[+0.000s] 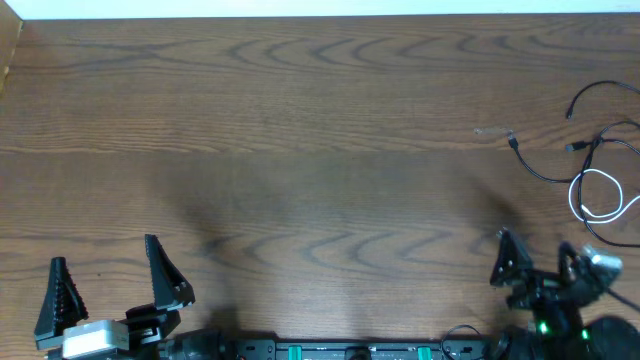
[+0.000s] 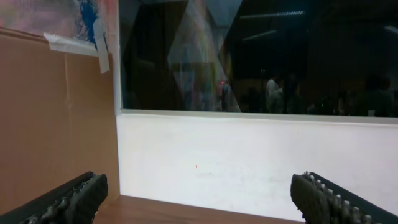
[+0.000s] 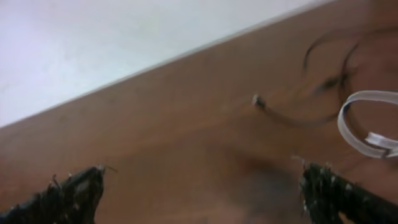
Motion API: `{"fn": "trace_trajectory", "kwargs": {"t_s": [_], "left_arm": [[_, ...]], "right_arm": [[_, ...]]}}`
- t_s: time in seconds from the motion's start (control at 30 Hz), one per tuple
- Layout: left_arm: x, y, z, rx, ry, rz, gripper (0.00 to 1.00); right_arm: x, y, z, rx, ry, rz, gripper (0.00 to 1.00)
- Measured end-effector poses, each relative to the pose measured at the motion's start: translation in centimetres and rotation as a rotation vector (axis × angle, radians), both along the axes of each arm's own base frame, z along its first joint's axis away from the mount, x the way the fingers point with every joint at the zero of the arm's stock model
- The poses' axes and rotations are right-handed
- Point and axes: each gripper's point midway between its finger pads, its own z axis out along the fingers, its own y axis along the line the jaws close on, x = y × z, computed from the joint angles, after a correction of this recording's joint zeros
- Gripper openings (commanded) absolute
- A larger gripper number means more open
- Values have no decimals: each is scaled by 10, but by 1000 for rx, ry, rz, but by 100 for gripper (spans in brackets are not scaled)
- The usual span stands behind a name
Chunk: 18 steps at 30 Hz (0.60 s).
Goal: Untangle cables
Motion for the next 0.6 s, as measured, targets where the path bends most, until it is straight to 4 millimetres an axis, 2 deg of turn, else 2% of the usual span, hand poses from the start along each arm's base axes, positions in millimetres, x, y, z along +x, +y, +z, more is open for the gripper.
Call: {"fn": "trace_trajectory", "kwargs": {"t_s": [0.13, 0.2, 0.23, 0.33, 0.4, 0.53, 0.6], "left_arm": [[0, 0, 0, 0, 0, 0, 99], [0, 0, 0, 0, 0, 0, 99], [0, 0, 0, 0, 0, 0, 100], [0, 0, 0, 0, 0, 0, 100], [0, 0, 0, 0, 0, 0, 99], [0, 0, 0, 0, 1, 0, 99], [0, 0, 0, 0, 1, 0, 100]], "right_arm": [[22, -5, -28, 24, -2, 10, 99], [27, -7, -45, 35, 21, 7, 99], [30, -9, -61, 47, 49, 5, 99], [38, -10, -82, 55, 55, 11, 99], [46, -8, -78, 43, 1, 42, 99], [53, 0, -55, -19, -112, 118, 99], [53, 3, -55, -48, -118, 141, 99]]}}
